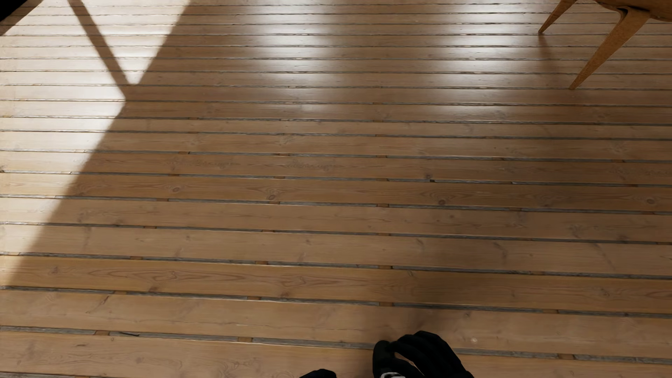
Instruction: Walk towards black sofa
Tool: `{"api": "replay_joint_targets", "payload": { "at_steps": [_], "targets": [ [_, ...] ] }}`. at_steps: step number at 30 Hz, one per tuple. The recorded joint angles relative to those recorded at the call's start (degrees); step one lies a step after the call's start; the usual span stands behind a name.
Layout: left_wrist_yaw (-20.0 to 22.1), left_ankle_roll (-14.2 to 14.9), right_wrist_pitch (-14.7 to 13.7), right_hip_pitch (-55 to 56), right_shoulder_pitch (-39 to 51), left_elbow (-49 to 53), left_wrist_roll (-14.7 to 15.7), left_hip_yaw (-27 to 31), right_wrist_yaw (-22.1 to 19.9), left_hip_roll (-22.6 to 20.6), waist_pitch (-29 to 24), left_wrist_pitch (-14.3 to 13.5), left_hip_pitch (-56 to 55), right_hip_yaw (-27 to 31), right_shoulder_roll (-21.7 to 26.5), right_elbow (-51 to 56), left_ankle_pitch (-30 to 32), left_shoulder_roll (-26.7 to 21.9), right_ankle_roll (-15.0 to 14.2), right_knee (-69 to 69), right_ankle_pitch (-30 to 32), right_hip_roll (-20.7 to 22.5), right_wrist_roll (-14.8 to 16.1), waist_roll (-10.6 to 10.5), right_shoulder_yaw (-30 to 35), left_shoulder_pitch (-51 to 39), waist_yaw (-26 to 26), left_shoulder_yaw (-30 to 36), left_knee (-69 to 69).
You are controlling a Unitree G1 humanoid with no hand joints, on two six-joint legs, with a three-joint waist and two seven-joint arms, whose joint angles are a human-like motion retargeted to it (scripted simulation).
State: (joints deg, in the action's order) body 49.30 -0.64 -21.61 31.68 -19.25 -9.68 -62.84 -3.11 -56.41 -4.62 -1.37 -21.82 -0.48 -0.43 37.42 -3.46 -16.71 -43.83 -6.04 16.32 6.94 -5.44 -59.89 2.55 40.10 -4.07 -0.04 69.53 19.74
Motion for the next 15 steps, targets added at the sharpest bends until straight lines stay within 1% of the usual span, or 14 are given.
{"api": "replay_joint_targets", "payload": {
  "at_steps": [1,2,3,4,6,7,8,9,10,11,12,13,15],
  "targets": [
    [-0.5,0.4,-0.8,-0.2,0.8,0.3,0.0,0.6,0.0,0.9,0.2,0.3,1.3,-1.0,-0.4,0.9,0.7,-0.1,2.0,2.8,-0.7,0.4,-0.3,-0.5,0.1,1.1,0.1,-1.4,0.5],
    [-1.2,0.2,-1.2,-0.8,1.4,0.5,-0.7,1.0,0.0,1.8,0.3,0.4,2.5,-1.7,-0.5,1.6,2.4,-0.2,3.1,5.5,-2.8,1.0,0.0,-1.2,0.4,2.3,0.3,-3.0,1.8],
    [-2.2,-0.4,-1.1,-2.1,1.5,0.6,-1.7,1.5,0.0,2.9,0.5,0.1,3.0,-2.7,-0.3,1.6,5.3,-0.4,3.4,6.6,-4.8,1.5,0.4,-1.8,0.9,3.2,0.4,-4.4,3.3],
    [-3.3,-0.2,-0.7,-4.2,1.4,0.7,-1.9,2.1,-0.1,4.2,0.7,-0.8,2.9,-4.1,-0.1,1.1,8.9,-0.6,4.1,6.0,-6.2,2.1,0.5,-2.5,1.3,3.9,0.5,-5.1,5.4],
    [-5.0,1.0,-0.5,-8.3,1.2,0.7,1.1,2.8,0.0,7.1,1.0,-2.2,0.4,-7.0,-0.5,0.1,17.0,-1.6,4.9,4.4,-8.8,3.3,0.4,-3.8,1.4,4.4,0.8,-5.1,13.0],
    [-5.1,3.6,-0.6,-9.8,1.3,1.1,2.1,2.6,0.0,9.1,1.0,-2.0,-2.5,-8.4,-0.8,-0.5,20.6,-2.4,5.2,4.5,-10.4,4.1,0.4,-4.5,1.5,4.3,1.0,-5.0,19.7],
    [-4.9,5.7,-0.8,-10.9,1.4,1.8,1.9,2.3,0.0,11.7,0.9,-1.4,-6.2,-9.9,-1.3,-0.7,24.9,-3.4,5.6,5.2,-12.2,5.0,0.5,-5.2,1.7,3.9,1.2,-4.9,27.4],
    [-4.6,5.7,-1.1,-11.9,1.3,2.5,1.1,2.2,0.0,14.5,0.7,-0.8,-10.4,-11.2,-1.8,-0.7,28.4,-4.2,6.0,6.3,-14.1,6.2,0.6,-6.1,1.8,3.5,1.2,-4.8,35.6],
    [-3.9,5.2,-0.5,-12.7,2.0,2.3,0.4,2.5,0.0,16.9,0.4,-0.8,-14.4,-12.3,-2.4,-0.2,28.0,-4.4,6.5,7.7,-16.0,7.4,1.7,-7.0,2.7,2.8,1.1,-4.9,42.6],
    [-3.1,5.6,-0.7,-13.6,1.6,2.6,-0.4,3.9,0.0,17.0,0.2,-0.6,-18.3,-13.0,-2.8,0.3,24.5,-4.6,6.8,9.0,-17.9,8.5,2.3,-7.7,2.5,2.9,0.9,-5.4,48.0],
    [-2.1,5.7,-0.9,-15.1,1.3,2.8,-1.4,5.2,0.0,15.6,0.0,-0.5,-21.6,-13.5,-3.0,0.3,22.1,-4.4,7.0,9.7,-19.6,9.3,2.7,-8.3,2.4,3.4,0.7,-6.2,51.0],
    [-1.5,6.2,-0.5,-16.7,0.6,3.1,-1.5,5.9,0.0,14.3,-0.2,0.1,-24.2,-14.0,-3.1,0.3,19.9,-4.9,7.1,10.1,-21.2,9.8,2.3,-8.6,2.7,3.2,0.6,-6.0,51.4],
    [-2.1,5.4,-0.1,-20.4,-0.1,3.1,-1.7,5.1,-0.1,12.8,-0.5,1.0,-29.1,-14.6,-2.3,-0.8,13.3,-5.0,7.3,10.1,-24.0,10.4,2.1,-8.7,3.5,3.8,0.5,-6.3,47.1]
  ]
}}
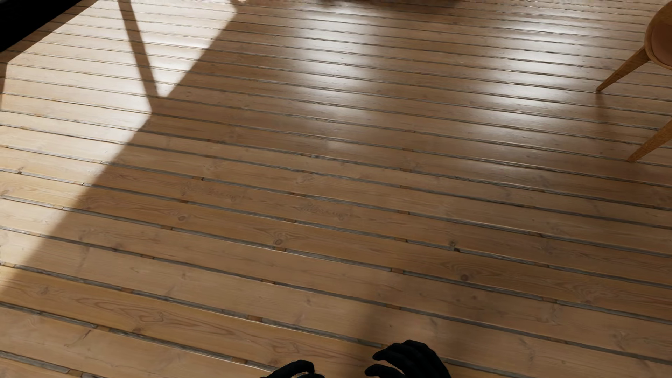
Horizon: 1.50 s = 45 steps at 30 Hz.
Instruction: Walk towards black sofa
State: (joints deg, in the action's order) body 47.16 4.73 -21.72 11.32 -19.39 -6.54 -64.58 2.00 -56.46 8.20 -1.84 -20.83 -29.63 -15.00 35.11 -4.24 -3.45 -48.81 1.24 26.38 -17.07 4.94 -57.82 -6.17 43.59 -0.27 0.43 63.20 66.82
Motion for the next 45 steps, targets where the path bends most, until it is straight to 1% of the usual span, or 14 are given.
{"api": "replay_joint_targets", "payload": {
  "at_steps": [5,7,8,10,17,18,22,27,28,31,34,39,43,45],
  "targets": [
    [-1.6,-5.0,-0.4,-9.2,0.7,0.0,-1.4,-7.7,0.1,-1.8,0.6,-0.5,-5.3,0.3,0.2,-1.0,0.8,2.3,-0.4,-5.8,-2.7,0.7,1.7,0.7,0.8,2.1,-1.3,-4.3,-35.6],
    [-2.5,-4.4,-0.4,-13.5,1.4,-0.1,-2.3,-3.2,0.1,-6.0,1.0,-1.5,-5.1,1.5,0.9,-1.1,10.0,3.8,-0.8,-9.0,-2.6,0.7,2.6,1.5,1.7,3.2,-1.9,-6.9,-48.1],
    [-2.3,-7.7,-0.4,-15.3,1.9,0.1,-3.4,0.5,0.1,-8.1,1.2,-2.1,-4.0,2.4,1.2,-1.2,14.3,4.5,-0.9,-9.6,-2.7,0.6,3.2,2.1,2.2,3.8,-2.2,-8.7,-49.0],
    [2.1,-8.4,-0.1,-17.4,2.5,0.4,-6.7,0.5,0.0,-9.7,1.2,-4.3,-3.4,3.4,0.6,-2.0,9.7,6.3,-1.7,-7.4,-0.1,-1.1,3.2,3.6,1.6,3.6,-2.5,-10.8,-43.7],
    [-0.3,-8.3,0.1,-0.1,4.3,-1.5,-4.0,-7.4,0.0,-12.4,0.1,-5.2,9.2,11.7,7.6,-3.6,-1.9,9.2,-14.3,34.2,38.5,-11.5,1.3,9.8,4.9,3.5,-3.6,-9.4,-42.6],
    [1.0,-8.1,0.3,4.6,4.8,-1.9,-2.9,-8.5,0.0,-13.0,-0.1,-5.5,11.0,12.9,8.1,-3.0,-3.9,9.5,-15.5,40.7,38.7,-13.4,1.3,10.7,5.3,3.1,-3.6,-8.4,-42.3],
    [4.8,-7.3,1.5,20.3,3.8,-5.0,-1.2,-10.8,0.0,-14.5,-0.5,-4.9,17.8,15.3,8.4,0.2,-10.0,9.4,-7.4,42.8,17.1,-16.6,0.5,12.5,3.4,-0.1,-2.3,-2.8,-40.4],
    [5.2,-6.1,1.8,23.0,0.9,-6.6,0.6,-8.8,0.0,-13.0,0.7,-2.7,26.1,18.1,3.7,0.9,-12.8,8.3,-6.5,-5.8,15.2,-11.6,-1.8,9.9,-2.1,-1.8,-0.1,2.6,-46.1],
    [5.4,-5.8,1.5,22.3,0.4,-6.8,1.0,-8.3,0.0,-12.6,1.0,-2.2,28.1,19.4,2.8,0.6,-13.6,8.1,-9.9,-13.1,15.1,-10.7,-2.5,9.0,-3.2,-2.1,0.1,3.5,-47.7],
    [5.1,-4.7,-0.9,24.0,0.8,-7.2,3.6,-7.8,0.0,-10.8,1.8,-1.3,33.7,17.6,0.1,2.9,-14.9,8.0,-7.2,-4.8,23.5,-9.2,-3.7,6.5,-5.6,-1.8,0.5,3.3,-48.6],
    [9.2,-6.0,-1.9,20.1,0.4,-9.4,-0.9,-7.8,0.0,-7.4,3.1,-1.5,36.0,15.5,-0.8,5.9,-3.6,9.8,-4.5,-1.6,18.1,-6.5,-1.6,2.7,-7.1,-1.8,0.7,0.7,-45.1],
    [6.8,-1.3,-2.5,12.0,-1.5,-9.7,2.6,-8.3,0.0,4.6,3.6,-1.9,21.1,7.7,-3.9,3.0,20.2,4.4,-1.9,-2.4,11.0,-4.2,-3.7,-2.2,-8.6,-7.0,1.3,10.5,-14.4],
    [8.6,2.8,-1.9,4.9,0.3,-7.7,1.4,-1.1,0.0,4.2,2.7,-0.3,6.2,3.0,-3.8,3.6,8.8,3.0,-0.2,0.1,4.1,-0.2,0.2,-4.6,-5.6,-9.7,0.7,11.8,1.8],
    [8.6,-1.1,-1.8,0.6,-0.1,-6.8,0.4,-1.9,0.0,3.8,2.4,0.8,1.1,1.7,-2.7,1.5,-0.4,2.5,0.2,-0.4,2.0,0.9,-0.3,-4.5,-4.0,-7.5,0.3,9.6,-2.8]
  ]
}}
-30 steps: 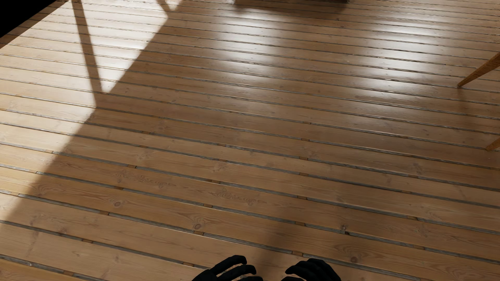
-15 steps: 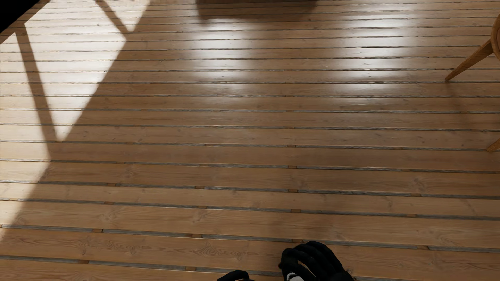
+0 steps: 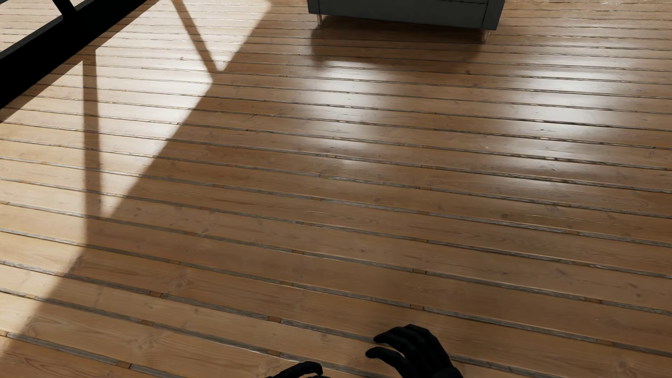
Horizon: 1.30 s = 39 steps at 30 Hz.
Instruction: Walk towards black sofa
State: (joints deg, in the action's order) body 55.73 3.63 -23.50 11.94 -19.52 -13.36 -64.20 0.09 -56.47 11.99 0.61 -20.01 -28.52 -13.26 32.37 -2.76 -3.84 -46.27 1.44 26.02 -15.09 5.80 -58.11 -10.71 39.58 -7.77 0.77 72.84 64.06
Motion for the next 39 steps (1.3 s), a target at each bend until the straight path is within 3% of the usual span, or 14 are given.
{"api": "replay_joint_targets", "payload": {
  "at_steps": [3,6,8,10,11,13,17,19,23,27,30,32,35,39],
  "targets": [
    [-0.9,-3.1,1.0,-5.6,0.8,2.2,-1.6,-1.3,0.1,-4.1,-0.2,1.2,-5.1,-0.7,1.0,-2.0,-4.2,-0.6,0.2,-2.7,-1.2,0.9,1.5,0.9,3.4,2.8,-1.2,-4.0,-18.0],
    [-1.4,-4.3,1.1,-11.0,1.3,2.0,-2.6,-0.4,0.0,-10.2,0.0,0.9,-6.1,-0.6,1.4,-2.1,4.8,1.4,0.0,-7.3,-0.8,1.6,3.3,2.4,4.4,5.1,-2.5,-8.7,-42.4],
    [-2.9,-1.7,1.1,-14.7,1.9,2.3,-4.0,2.0,0.0,-13.7,0.3,0.3,-5.4,0.1,2.0,-2.4,6.1,2.1,-0.3,-10.2,-0.5,2.3,3.8,3.4,5.1,7.4,-2.9,-12.6,-53.7],
    [-4.3,-5.7,1.3,-17.9,2.1,2.9,-6.0,7.0,0.0,-16.6,0.3,-0.7,-5.6,1.6,2.7,-3.0,12.3,3.4,-0.5,-10.3,0.5,2.5,4.8,4.6,6.0,9.7,-3.4,-16.9,-51.1],
    [-3.6,-4.8,1.4,-19.0,2.3,3.2,-7.3,6.5,0.0,-16.4,0.4,-1.5,-4.6,2.4,2.9,-3.5,16.0,4.4,-1.2,-9.4,1.1,2.2,5.6,5.3,6.1,10.4,-3.5,-18.8,-49.5],
    [0.1,-4.6,1.5,-19.2,2.7,3.2,-10.0,4.3,0.0,-17.1,0.6,-3.2,-2.7,4.0,2.7,-5.3,13.5,6.7,-3.0,-4.7,7.4,-0.1,5.7,7.6,5.4,10.5,-3.7,-20.9,-47.3],
    [-2.9,-7.5,1.8,-7.3,3.8,2.4,-9.4,-0.7,0.2,-18.8,0.3,-4.5,2.7,7.5,8.3,-9.0,5.7,7.7,-14.8,23.9,28.2,-7.3,3.0,12.1,8.6,10.6,-4.1,-19.9,-44.0],
    [-1.0,-8.4,1.9,1.8,5.5,2.7,-8.1,-3.8,0.1,-20.0,-0.4,-5.3,5.1,7.8,10.4,-8.4,1.7,8.1,-15.6,38.9,35.1,-12.7,3.3,14.3,10.6,8.9,-4.5,-17.4,-41.8],
    [0.7,-8.6,1.8,15.1,5.9,4.0,-5.8,-6.1,0.0,-21.3,-1.3,-3.8,11.4,12.8,11.5,-3.7,-5.8,9.3,-12.6,42.1,14.2,-13.5,2.6,16.7,7.9,7.6,-3.5,-13.2,-38.5],
    [0.7,-8.2,2.4,21.6,3.6,1.9,-3.1,-4.7,0.0,-20.9,-1.5,-2.5,17.9,10.3,9.9,-2.2,-10.4,8.1,-5.6,18.0,6.7,-14.3,-0.4,16.1,4.2,6.4,-1.1,-8.4,-39.7],
    [0.7,-7.8,1.5,21.8,2.2,2.2,-2.2,-3.8,0.0,-20.4,-1.1,-2.2,22.8,7.1,6.9,-1.1,-11.6,8.2,-7.5,-7.5,14.4,-12.8,-1.1,15.0,0.7,5.6,-0.5,-7.7,-43.2],
    [0.7,-7.3,0.5,22.3,1.9,2.4,-1.7,-3.0,0.0,-20.4,-0.8,-1.4,25.9,9.9,6.2,-0.7,-12.5,8.2,-13.1,-15.1,12.4,-10.7,-2.7,14.0,-1.0,6.0,-0.2,-8.1,-44.0],
    [0.7,-6.5,-0.4,21.4,2.3,2.2,-1.0,-1.8,0.0,-18.9,-0.2,-1.1,31.4,10.8,3.9,0.7,-11.8,7.8,-6.5,-9.0,22.1,-8.3,-3.3,12.2,-2.2,7.4,0.0,-9.8,-44.0],
    [0.7,-3.6,-1.4,15.5,1.3,-0.7,-3.0,-0.3,0.0,-13.8,1.1,-2.7,31.9,7.3,1.5,0.7,2.6,7.3,-1.7,-6.4,17.5,-4.9,-2.5,8.1,-3.5,5.4,0.2,-8.6,-34.5]
  ]
}}
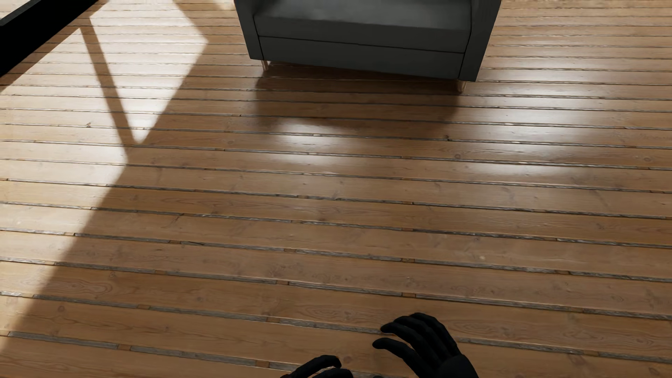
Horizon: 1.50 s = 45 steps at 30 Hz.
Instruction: Walk towards black sofa
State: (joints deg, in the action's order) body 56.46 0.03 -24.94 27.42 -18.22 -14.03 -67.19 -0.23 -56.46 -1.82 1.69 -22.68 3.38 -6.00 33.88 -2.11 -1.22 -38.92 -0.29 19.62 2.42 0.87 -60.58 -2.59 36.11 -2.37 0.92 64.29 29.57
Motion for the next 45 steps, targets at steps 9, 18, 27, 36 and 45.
{"api": "replay_joint_targets", "payload": {
  "at_steps": [9,18,27,36,45],
  "targets": [
    [0.0,4.1,0.1,-11.8,0.6,2.0,3.2,2.6,0.0,10.6,-0.9,3.8,-31.3,-7.7,-1.5,-2.5,-3.2,-6.6,3.3,4.8,-14.1,7.3,1.8,-5.8,3.5,-5.5,0.0,8.3,37.7],
    [-1.0,3.5,1.9,-26.6,1.4,2.3,0.0,0.4,0.0,2.4,-0.9,3.6,-36.8,-4.6,0.3,-3.5,3.1,-5.4,3.4,-2.4,-18.0,9.6,4.6,-4.2,7.9,-0.9,-2.5,1.0,-17.4],
    [-0.2,-4.9,1.0,-27.9,-0.5,2.4,-6.1,-2.4,0.0,-3.4,0.1,0.0,-27.9,4.3,2.3,-7.5,3.6,-0.8,-9.6,18.2,2.7,2.9,4.3,2.2,5.3,-0.3,-3.9,-5.4,-10.8],
    [0.0,-5.3,2.2,3.3,2.8,2.1,-1.8,-8.6,0.0,-7.2,-1.7,0.0,-17.5,3.2,7.0,-3.9,-11.1,0.5,-4.2,39.8,-10.9,-12.4,1.4,7.0,6.6,-0.6,-1.9,1.4,-4.4],
    [0.0,-3.3,1.0,6.0,2.4,2.3,0.6,-3.7,0.0,-6.7,-0.8,1.0,-3.8,4.5,3.8,-2.2,-14.6,0.9,-7.4,-6.1,2.7,-4.8,0.3,4.1,4.1,-0.2,-0.4,1.0,-11.3]
  ]
}}
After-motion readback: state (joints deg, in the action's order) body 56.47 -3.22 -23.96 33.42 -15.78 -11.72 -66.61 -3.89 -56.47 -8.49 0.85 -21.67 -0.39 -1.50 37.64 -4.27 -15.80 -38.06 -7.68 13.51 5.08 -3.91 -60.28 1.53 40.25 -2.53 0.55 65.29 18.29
